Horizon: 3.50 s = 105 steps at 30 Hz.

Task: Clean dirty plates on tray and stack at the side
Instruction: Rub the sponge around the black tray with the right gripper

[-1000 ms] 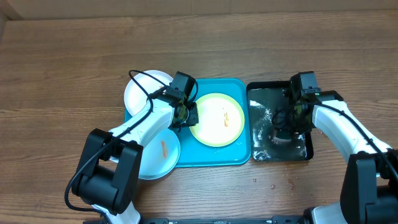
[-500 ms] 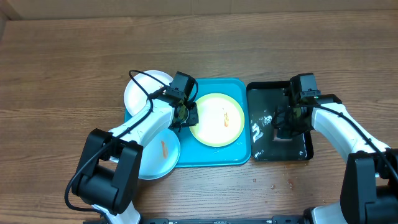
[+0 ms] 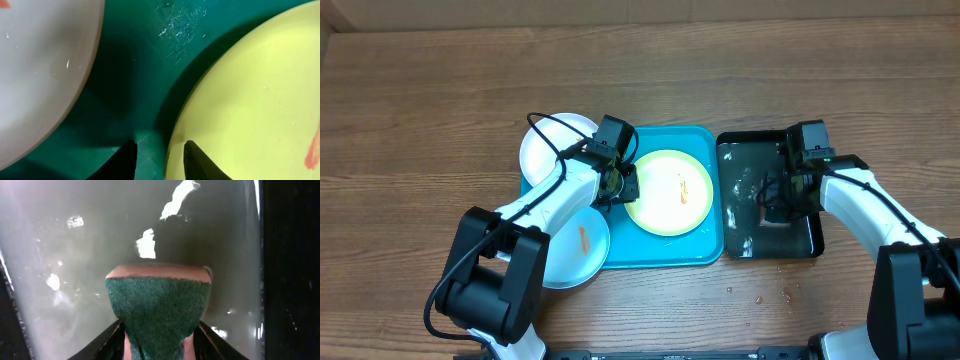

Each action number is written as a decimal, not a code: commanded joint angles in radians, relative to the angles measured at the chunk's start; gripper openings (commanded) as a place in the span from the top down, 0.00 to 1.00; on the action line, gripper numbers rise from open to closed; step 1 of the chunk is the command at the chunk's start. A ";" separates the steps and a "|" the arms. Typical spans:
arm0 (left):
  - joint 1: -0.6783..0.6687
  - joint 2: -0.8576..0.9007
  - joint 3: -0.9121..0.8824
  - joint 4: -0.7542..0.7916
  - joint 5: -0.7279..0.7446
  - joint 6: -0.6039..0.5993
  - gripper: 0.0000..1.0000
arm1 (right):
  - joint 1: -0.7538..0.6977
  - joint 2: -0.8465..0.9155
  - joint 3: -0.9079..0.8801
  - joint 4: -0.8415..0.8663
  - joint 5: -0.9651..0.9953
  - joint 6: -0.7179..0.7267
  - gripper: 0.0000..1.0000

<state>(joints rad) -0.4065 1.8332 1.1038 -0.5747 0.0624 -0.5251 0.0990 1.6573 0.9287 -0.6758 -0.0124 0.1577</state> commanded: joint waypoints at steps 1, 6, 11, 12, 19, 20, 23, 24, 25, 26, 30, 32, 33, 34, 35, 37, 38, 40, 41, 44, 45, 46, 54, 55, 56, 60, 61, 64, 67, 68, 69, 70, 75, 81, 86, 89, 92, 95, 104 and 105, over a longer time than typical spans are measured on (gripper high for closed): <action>-0.007 0.011 -0.006 0.004 -0.014 -0.002 0.66 | -0.001 -0.024 -0.025 0.010 -0.011 0.003 0.59; -0.007 0.011 -0.006 0.004 -0.014 -0.002 0.69 | -0.001 -0.024 -0.017 0.016 -0.024 0.003 0.96; -0.007 0.011 -0.006 0.002 -0.014 0.002 0.69 | -0.001 -0.024 0.045 -0.054 -0.052 0.002 0.52; -0.007 0.011 -0.006 0.002 -0.014 0.002 0.68 | -0.001 -0.024 0.061 -0.077 -0.052 0.002 0.52; -0.007 0.011 -0.006 -0.001 -0.014 0.002 0.68 | -0.001 -0.024 0.079 -0.182 -0.053 0.003 0.68; -0.007 0.011 -0.006 0.000 -0.014 0.001 0.68 | -0.001 -0.024 0.074 -0.187 -0.053 0.003 0.63; -0.007 0.011 -0.006 0.000 -0.014 0.001 0.68 | -0.001 -0.024 0.042 -0.169 -0.052 0.018 0.52; -0.007 0.011 -0.006 0.000 -0.014 0.001 0.68 | -0.001 -0.024 0.033 -0.167 -0.052 0.018 0.51; -0.007 0.011 -0.006 0.000 -0.014 0.001 0.68 | -0.001 -0.024 0.025 -0.165 -0.052 0.018 0.51; -0.007 0.011 -0.006 0.000 -0.014 0.001 0.68 | -0.001 -0.024 0.018 -0.166 -0.052 0.023 0.50; -0.007 0.011 -0.006 -0.001 -0.014 0.001 0.68 | -0.001 -0.024 -0.001 -0.164 -0.052 0.025 0.55; -0.007 0.011 -0.006 0.000 -0.014 0.001 0.68 | -0.001 -0.024 -0.003 -0.166 -0.053 0.025 0.96; -0.007 0.011 -0.006 0.000 -0.014 0.001 0.67 | -0.001 -0.024 -0.003 -0.169 -0.053 0.025 0.96; -0.007 0.011 -0.006 0.000 -0.014 0.001 0.67 | -0.001 -0.024 -0.003 -0.169 -0.053 0.025 0.96; -0.007 0.011 -0.006 0.000 -0.014 0.001 0.66 | -0.001 -0.024 -0.001 -0.167 -0.052 0.025 0.94; -0.007 0.011 -0.006 0.000 -0.014 0.001 0.65 | -0.001 -0.024 0.009 -0.159 -0.049 0.025 0.53; -0.007 0.011 -0.006 0.000 -0.014 0.001 0.65 | -0.001 -0.024 0.014 -0.156 -0.048 0.024 0.48; -0.007 0.011 -0.006 0.000 -0.014 0.001 0.65 | -0.001 -0.024 0.023 -0.135 -0.048 0.024 0.45; -0.007 0.011 -0.006 0.000 -0.014 0.001 0.65 | -0.001 -0.024 0.023 -0.119 -0.047 0.023 0.45; -0.007 0.011 -0.006 0.000 -0.014 0.001 0.65 | -0.001 -0.024 0.022 -0.097 -0.010 0.024 0.49; -0.007 0.011 -0.006 0.000 -0.014 0.001 0.66 | -0.001 -0.024 0.022 -0.096 -0.006 0.024 0.51; -0.007 0.011 -0.006 0.000 -0.013 0.001 0.66 | -0.001 -0.024 0.021 -0.096 -0.007 0.024 0.53; -0.007 0.011 -0.006 0.001 -0.014 0.001 0.65 | -0.001 -0.024 0.020 -0.097 -0.011 0.024 0.64; -0.007 0.011 -0.006 0.003 -0.014 0.001 0.64 | -0.001 -0.024 0.020 -0.100 -0.016 0.025 0.63; -0.007 0.011 -0.006 0.005 -0.014 0.001 0.64 | -0.001 -0.024 0.020 -0.101 -0.018 0.024 0.63; -0.007 0.011 -0.006 0.008 -0.015 0.001 0.66 | -0.001 -0.024 0.020 -0.099 -0.018 0.024 0.86; -0.007 0.011 -0.006 0.008 -0.016 0.001 0.70 | -0.001 -0.024 0.020 -0.097 -0.018 0.024 0.96; -0.006 0.011 -0.006 0.008 -0.022 0.001 0.85 | -0.001 -0.024 0.022 -0.096 -0.019 0.024 0.96; -0.004 0.011 -0.006 0.013 -0.022 0.002 0.96 | -0.001 -0.024 0.041 -0.120 -0.019 0.028 0.96; -0.002 0.011 -0.006 0.016 -0.021 0.002 0.96 | 0.000 -0.025 0.056 -0.139 -0.019 0.035 0.96; 0.000 0.011 -0.006 0.016 -0.021 0.002 0.96 | 0.002 -0.026 0.074 -0.159 -0.018 0.045 0.96; 0.003 0.011 -0.005 0.014 -0.021 0.002 0.96 | 0.005 -0.027 0.094 -0.179 -0.018 0.048 0.96; 0.023 0.010 0.003 -0.030 -0.018 0.005 0.96 | 0.036 -0.031 0.197 -0.276 -0.014 0.047 0.96; 0.040 0.010 0.005 -0.073 -0.018 0.031 0.96 | 0.089 -0.030 0.223 -0.318 0.020 0.043 0.96; 0.037 0.010 0.005 -0.076 -0.014 0.058 0.96 | 0.122 -0.030 0.223 -0.324 0.036 0.044 0.96; 0.037 0.010 0.005 -0.076 0.007 0.058 0.96 | 0.124 -0.030 0.222 -0.329 0.033 0.023 0.96; 0.037 0.010 0.005 -0.073 0.035 0.057 0.96 | 0.124 -0.030 0.221 -0.330 0.034 -0.025 0.96; 0.040 0.010 0.005 -0.072 0.047 0.057 0.96 | 0.124 -0.030 0.221 -0.330 0.034 -0.029 0.94; 0.040 0.010 0.004 -0.072 0.050 0.058 0.96 | 0.124 -0.030 0.221 -0.333 0.034 -0.029 0.93; 0.039 0.010 0.004 -0.072 0.052 0.058 0.96 | 0.124 -0.030 0.221 -0.334 0.034 -0.029 0.94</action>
<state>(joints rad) -0.3706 1.8332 1.1088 -0.6392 0.0971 -0.4934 0.2195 1.6539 1.1320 -1.0119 0.0090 0.1295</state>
